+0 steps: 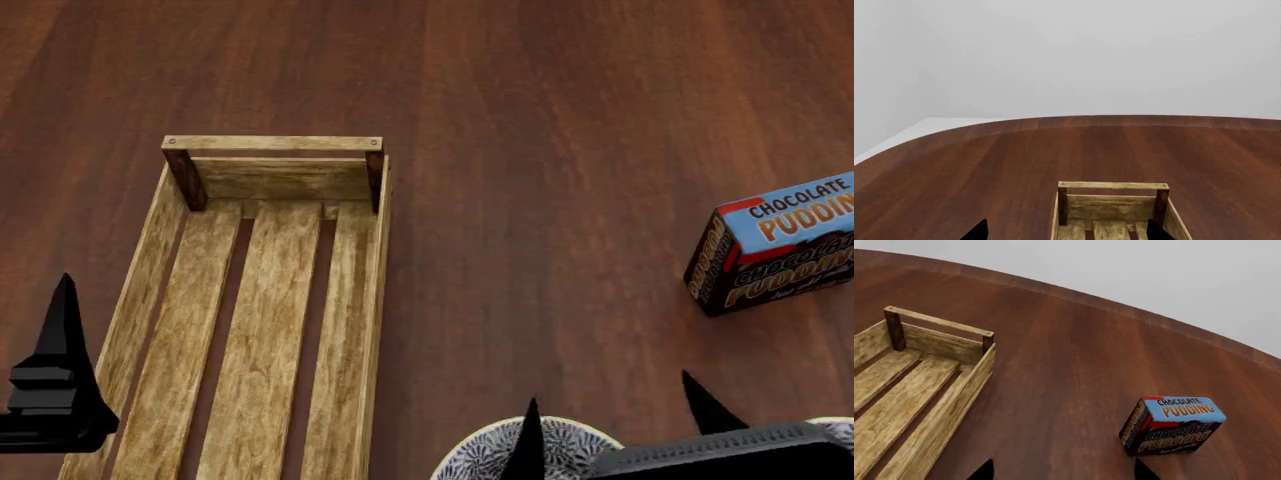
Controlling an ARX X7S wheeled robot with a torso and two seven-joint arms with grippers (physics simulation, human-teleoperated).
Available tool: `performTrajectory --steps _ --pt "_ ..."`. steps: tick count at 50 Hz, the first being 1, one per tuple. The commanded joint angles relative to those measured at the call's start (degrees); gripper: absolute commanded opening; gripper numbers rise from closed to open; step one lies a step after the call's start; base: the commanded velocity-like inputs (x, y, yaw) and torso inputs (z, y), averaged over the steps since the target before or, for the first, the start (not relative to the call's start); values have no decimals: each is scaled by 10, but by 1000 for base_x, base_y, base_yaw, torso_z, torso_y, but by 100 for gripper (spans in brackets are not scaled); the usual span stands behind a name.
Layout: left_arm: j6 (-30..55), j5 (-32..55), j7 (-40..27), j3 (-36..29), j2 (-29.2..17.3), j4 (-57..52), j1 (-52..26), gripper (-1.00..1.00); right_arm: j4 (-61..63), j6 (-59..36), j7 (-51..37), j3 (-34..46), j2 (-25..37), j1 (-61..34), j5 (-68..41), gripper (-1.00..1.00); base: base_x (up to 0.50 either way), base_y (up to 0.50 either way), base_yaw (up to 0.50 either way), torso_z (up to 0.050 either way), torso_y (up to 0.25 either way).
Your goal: Stack the left bowl on the right bowl and place them in the tray.
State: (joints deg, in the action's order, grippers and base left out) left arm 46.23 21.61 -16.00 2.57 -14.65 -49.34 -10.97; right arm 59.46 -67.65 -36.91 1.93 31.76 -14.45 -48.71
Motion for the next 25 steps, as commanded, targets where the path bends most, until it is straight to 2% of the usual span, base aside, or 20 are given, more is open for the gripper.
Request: performTrajectory --steps 1,11,25 --pt "1 3 -5 -3 -3 -3 0 100 1 34 -34 48 60 11 -73 100 0 0 0 0 0" --pt "-4 4 -8 -6 -3 4 0 100 4 67 -62 129 114 -3 -103 100 0 0 0 0 0" --pt "-2 8 -14 -10 -6 1 -3 100 4 146 -117 294 206 -77 -179 100 0 0 0 0 0"
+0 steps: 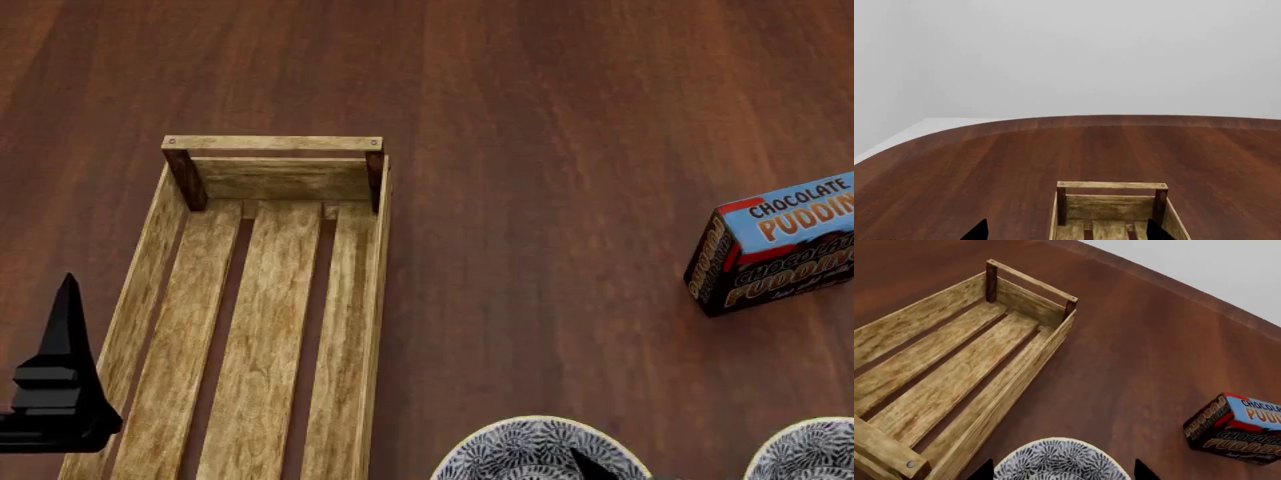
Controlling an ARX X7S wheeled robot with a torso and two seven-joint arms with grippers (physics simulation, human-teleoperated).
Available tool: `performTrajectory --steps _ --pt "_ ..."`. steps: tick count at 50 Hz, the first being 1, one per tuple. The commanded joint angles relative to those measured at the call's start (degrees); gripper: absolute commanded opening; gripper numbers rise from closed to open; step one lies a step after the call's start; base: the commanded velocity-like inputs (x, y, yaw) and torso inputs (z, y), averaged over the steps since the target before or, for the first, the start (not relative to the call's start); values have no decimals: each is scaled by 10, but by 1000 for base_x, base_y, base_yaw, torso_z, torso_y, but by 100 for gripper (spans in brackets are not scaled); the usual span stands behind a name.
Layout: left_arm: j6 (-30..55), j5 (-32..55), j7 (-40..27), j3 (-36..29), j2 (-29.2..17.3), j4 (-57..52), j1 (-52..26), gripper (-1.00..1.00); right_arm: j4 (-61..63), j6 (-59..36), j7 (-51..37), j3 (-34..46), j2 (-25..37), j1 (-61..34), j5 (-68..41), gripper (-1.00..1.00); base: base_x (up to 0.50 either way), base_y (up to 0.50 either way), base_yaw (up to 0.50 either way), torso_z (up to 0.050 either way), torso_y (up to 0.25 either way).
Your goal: Stack the left bowl on the right bowl and place them in the tray.
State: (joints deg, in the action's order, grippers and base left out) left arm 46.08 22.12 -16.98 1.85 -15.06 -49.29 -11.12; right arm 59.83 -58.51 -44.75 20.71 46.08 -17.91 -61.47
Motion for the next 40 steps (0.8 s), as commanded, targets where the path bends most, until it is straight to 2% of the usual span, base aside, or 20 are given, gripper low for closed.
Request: performTrajectory --steps 1,17,21,40 --pt "3 8 -3 1 0 0 -2 100 1 55 -44 116 66 -51 -58 100 0 0 0 0 0" --pt "15 18 -11 0 -4 -9 -13 100 -10 54 -35 189 64 -84 -82 100 0 0 0 0 0" --pt "16 18 -14 -3 -6 -9 -17 100 -26 58 -15 206 59 -65 -63 100 0 0 0 0 0" --pt "-7 16 -14 -3 -11 3 -1 100 -71 28 -14 225 55 -78 -73 100 0 0 0 0 0"
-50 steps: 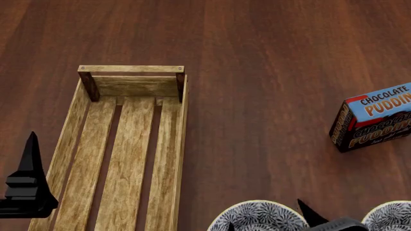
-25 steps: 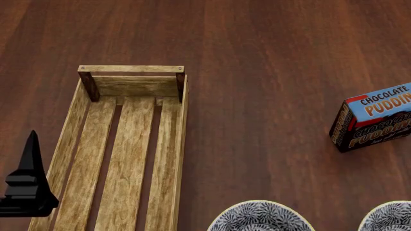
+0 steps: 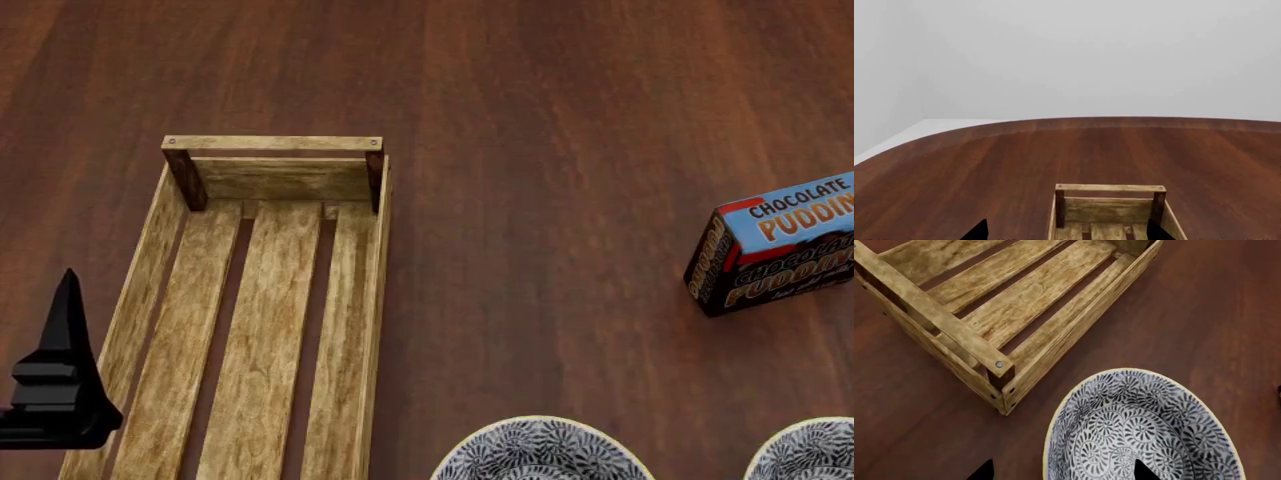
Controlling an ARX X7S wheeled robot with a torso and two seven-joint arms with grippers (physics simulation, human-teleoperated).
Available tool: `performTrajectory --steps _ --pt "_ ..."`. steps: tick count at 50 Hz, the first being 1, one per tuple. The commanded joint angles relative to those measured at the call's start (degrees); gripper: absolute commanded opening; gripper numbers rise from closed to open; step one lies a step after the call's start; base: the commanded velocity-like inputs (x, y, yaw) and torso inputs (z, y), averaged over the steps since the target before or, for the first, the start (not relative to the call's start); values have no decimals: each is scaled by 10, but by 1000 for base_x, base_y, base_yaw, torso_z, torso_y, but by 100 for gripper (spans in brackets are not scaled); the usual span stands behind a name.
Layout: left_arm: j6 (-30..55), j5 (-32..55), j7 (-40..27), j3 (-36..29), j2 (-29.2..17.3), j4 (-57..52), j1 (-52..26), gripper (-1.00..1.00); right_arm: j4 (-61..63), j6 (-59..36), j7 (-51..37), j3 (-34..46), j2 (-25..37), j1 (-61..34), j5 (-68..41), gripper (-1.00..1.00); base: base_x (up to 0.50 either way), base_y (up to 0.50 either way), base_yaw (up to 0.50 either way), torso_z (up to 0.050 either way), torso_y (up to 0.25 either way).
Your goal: Stack the left bowl on the right bowl and place them in the tray.
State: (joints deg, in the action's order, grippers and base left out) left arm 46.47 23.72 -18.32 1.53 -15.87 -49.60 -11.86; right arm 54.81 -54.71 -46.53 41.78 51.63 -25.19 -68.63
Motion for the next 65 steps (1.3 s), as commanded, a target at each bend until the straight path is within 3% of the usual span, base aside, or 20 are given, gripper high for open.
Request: performTrajectory --steps 1,65 --pt "-11 0 -1 0 -3 6 7 100 -24 -13 4 16 -2 -7 -2 100 0 0 0 0 0" --pt "-21 16 -18 -5 -15 10 5 100 -133 -41 100 89 -63 -53 71 100 0 0 0 0 0"
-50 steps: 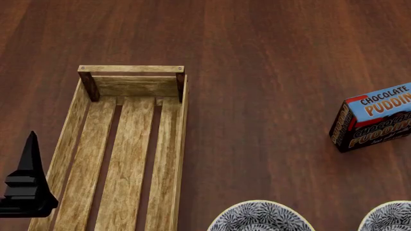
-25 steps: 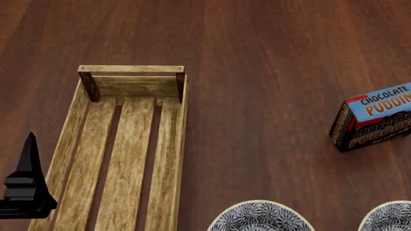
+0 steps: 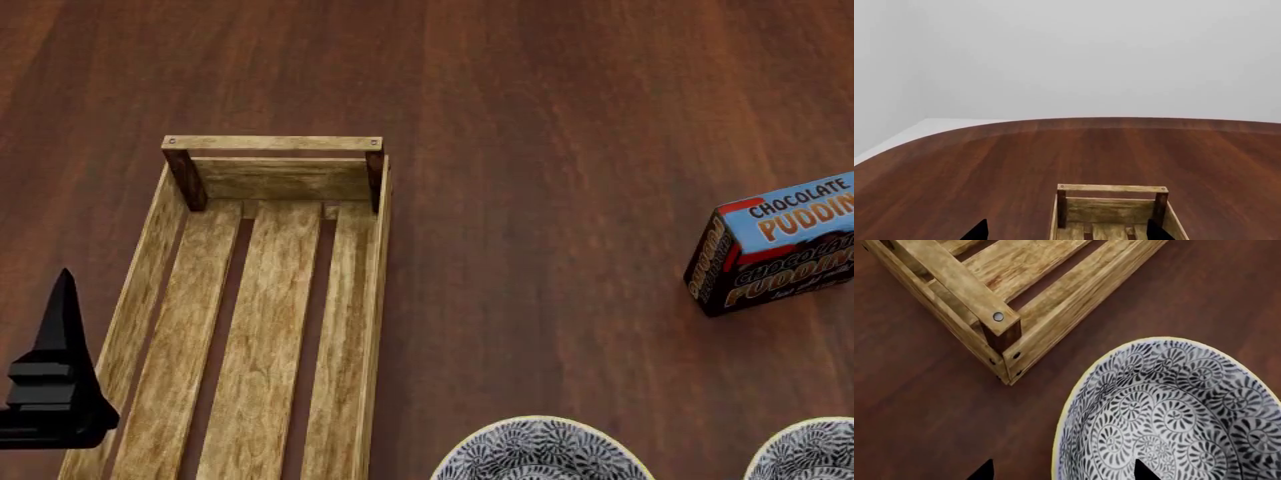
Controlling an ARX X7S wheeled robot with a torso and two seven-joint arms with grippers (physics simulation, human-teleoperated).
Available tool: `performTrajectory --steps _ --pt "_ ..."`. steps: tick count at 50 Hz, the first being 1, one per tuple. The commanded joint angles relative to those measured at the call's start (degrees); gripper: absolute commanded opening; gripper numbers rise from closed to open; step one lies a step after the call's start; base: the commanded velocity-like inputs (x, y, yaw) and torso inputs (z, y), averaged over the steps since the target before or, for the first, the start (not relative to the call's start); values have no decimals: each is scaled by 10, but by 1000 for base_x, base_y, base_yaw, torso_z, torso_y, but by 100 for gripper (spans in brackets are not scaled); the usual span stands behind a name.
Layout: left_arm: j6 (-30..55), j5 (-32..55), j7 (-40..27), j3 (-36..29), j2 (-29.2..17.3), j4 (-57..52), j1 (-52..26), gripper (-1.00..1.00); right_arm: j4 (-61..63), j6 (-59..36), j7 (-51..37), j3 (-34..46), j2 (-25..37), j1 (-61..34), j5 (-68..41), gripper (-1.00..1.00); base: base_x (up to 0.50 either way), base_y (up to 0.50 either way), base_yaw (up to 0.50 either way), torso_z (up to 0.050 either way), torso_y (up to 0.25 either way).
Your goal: Stack the left bowl on the right bowl and place them in the tray.
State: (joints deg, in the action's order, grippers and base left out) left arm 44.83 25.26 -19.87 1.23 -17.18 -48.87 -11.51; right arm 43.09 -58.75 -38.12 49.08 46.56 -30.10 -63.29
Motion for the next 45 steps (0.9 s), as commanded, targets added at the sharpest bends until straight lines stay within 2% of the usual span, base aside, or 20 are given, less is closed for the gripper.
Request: performTrajectory --steps 1,45 --pt "-5 1 -2 -2 -2 3 2 100 -17 0 17 15 -13 -5 17 100 0 0 0 0 0" --pt "-19 10 -11 -1 -11 4 15 100 -66 -25 68 53 -34 -48 38 100 0 0 0 0 0"
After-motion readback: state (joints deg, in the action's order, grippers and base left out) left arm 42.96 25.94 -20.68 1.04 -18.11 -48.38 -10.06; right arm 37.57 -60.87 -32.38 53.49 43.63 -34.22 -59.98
